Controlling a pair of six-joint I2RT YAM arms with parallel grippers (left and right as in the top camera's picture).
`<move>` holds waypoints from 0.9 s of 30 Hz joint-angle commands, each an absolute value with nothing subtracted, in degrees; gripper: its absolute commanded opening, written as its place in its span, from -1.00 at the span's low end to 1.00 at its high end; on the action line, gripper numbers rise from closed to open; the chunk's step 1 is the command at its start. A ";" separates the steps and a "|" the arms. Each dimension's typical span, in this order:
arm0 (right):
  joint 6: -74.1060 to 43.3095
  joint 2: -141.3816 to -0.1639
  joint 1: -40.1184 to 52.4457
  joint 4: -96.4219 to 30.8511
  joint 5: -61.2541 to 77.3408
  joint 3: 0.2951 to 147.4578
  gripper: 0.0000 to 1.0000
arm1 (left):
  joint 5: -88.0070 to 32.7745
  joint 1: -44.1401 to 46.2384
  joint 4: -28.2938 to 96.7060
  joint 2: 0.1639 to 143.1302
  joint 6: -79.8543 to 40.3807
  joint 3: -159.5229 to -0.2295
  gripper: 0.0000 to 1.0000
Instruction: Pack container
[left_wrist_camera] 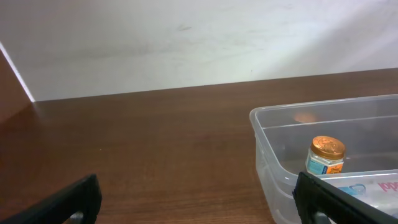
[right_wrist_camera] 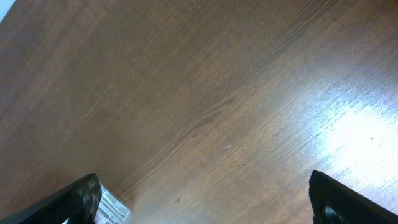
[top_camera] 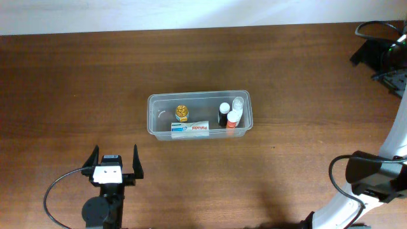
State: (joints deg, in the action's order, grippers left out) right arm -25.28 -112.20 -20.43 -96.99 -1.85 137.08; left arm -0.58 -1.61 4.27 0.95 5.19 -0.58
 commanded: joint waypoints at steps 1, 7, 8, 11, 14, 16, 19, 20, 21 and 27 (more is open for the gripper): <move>-25.30 -110.93 -20.27 -97.32 -1.74 137.03 0.97 | 0.23 -1.39 4.78 0.30 6.33 -0.49 0.99; -25.30 -110.93 -19.88 -97.32 -1.72 137.03 0.97 | 0.23 -1.39 4.78 0.30 6.33 -0.49 0.99; -25.30 -110.76 -19.75 -97.32 -1.74 137.03 0.97 | 0.23 -1.39 4.78 0.30 6.33 -0.49 0.99; -25.30 -109.86 -18.87 -97.30 -1.74 137.03 0.97 | 0.23 -1.39 4.78 0.30 6.33 -0.49 0.99; -25.28 -108.03 -17.43 -97.32 -2.96 137.03 0.97 | 0.23 -1.39 4.78 0.30 6.33 -0.49 0.99; -25.28 -106.19 -16.16 -97.30 -5.43 137.03 0.97 | 0.23 -1.39 4.78 0.30 6.33 -0.49 0.99; -25.28 -103.04 -13.61 -97.32 -6.31 137.03 0.97 | 0.23 -1.39 4.78 0.30 6.33 -0.49 0.99; -25.28 -101.67 -12.32 -97.32 -6.31 137.03 0.97 | 0.23 -1.39 4.78 0.30 6.33 -0.49 0.99; -25.28 -100.47 -11.00 -97.32 -6.31 137.03 0.97 | 0.23 -1.39 4.78 0.30 6.33 -0.49 0.99; -25.28 -92.36 -2.42 -97.12 -14.79 136.86 0.97 | 0.23 -1.39 4.78 0.30 6.33 -0.49 0.99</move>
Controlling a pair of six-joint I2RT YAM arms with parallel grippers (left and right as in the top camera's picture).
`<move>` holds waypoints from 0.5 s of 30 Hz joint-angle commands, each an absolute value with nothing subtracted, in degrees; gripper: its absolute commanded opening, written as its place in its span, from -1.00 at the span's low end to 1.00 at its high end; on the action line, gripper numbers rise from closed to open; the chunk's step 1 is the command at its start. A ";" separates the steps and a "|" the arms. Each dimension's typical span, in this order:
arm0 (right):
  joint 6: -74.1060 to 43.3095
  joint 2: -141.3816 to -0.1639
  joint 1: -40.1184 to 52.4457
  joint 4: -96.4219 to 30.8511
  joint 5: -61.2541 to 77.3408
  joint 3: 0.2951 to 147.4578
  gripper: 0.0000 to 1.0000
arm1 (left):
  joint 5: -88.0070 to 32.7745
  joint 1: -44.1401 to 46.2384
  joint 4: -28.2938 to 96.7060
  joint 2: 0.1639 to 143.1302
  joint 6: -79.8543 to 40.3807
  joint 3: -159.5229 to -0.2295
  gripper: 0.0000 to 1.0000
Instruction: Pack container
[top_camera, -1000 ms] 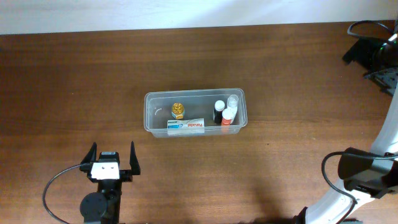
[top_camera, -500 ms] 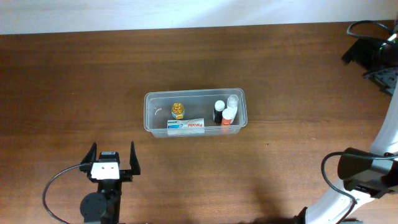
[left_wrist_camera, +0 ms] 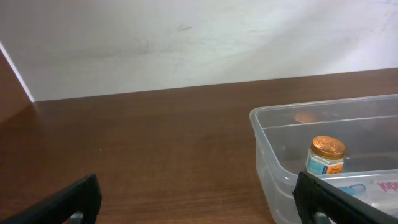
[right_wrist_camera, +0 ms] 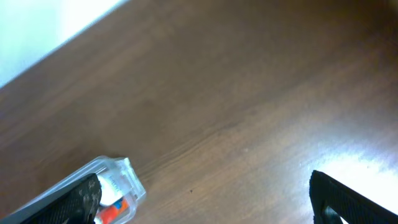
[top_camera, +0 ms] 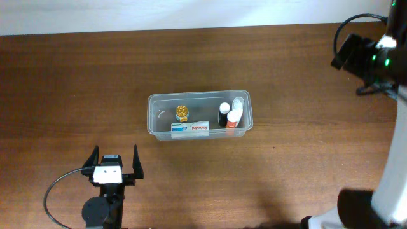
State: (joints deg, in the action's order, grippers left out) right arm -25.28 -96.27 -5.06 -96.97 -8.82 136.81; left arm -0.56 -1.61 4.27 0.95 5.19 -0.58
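A clear plastic container stands mid-table. It holds a gold-lidded jar, a toothpaste box, a black bottle with a white cap, an orange bottle and a clear bottle. My left gripper rests open and empty near the front left, facing the container's wall and the jar. My right gripper is open and empty, held high at the far right; the container's corner and the orange bottle show by its left finger.
The right arm reaches across the back right corner, with its base at the front right. A pale wall runs behind the table's far edge. Bare brown wood surrounds the container.
My right arm has moved inward at the back right, and its wrist view now takes in more of the container's corner and the orange bottle. The left gripper and the container's contents are unchanged.
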 commanded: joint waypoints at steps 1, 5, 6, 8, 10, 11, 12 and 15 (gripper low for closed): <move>-25.28 -90.89 -1.19 -97.10 -15.66 136.44 0.97 | 0.23 -1.39 4.80 0.30 6.33 -0.49 0.99; -25.28 -83.96 1.26 -95.26 -16.10 132.00 0.97 | 0.23 -1.39 4.78 0.30 6.33 -0.49 0.99; -25.28 -81.97 1.28 -93.97 -15.64 130.02 0.97 | 0.23 -1.39 4.78 0.30 6.33 -0.49 0.99; -25.26 -77.10 1.28 -90.00 -15.00 124.22 0.97 | 0.23 -1.39 4.78 0.30 6.33 -0.49 0.99; -24.73 -71.79 1.28 -84.49 -14.61 116.84 0.97 | 0.23 -1.39 4.78 0.30 6.33 -0.49 0.99; -23.00 -68.77 1.28 -80.99 -13.45 112.36 0.97 | 0.23 -1.39 4.78 0.30 6.33 -0.49 0.99; -21.43 -66.17 1.28 -77.71 -12.32 108.36 0.97 | 0.23 -1.39 4.78 0.30 6.33 -0.49 0.99; -17.56 -57.93 1.28 -67.02 -9.19 96.18 0.97 | 0.23 -1.39 4.78 0.30 6.33 -0.49 0.99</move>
State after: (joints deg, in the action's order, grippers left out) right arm -21.98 -62.72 0.71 -70.54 -12.16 103.72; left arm -0.43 -1.61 4.32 0.89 5.19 -0.58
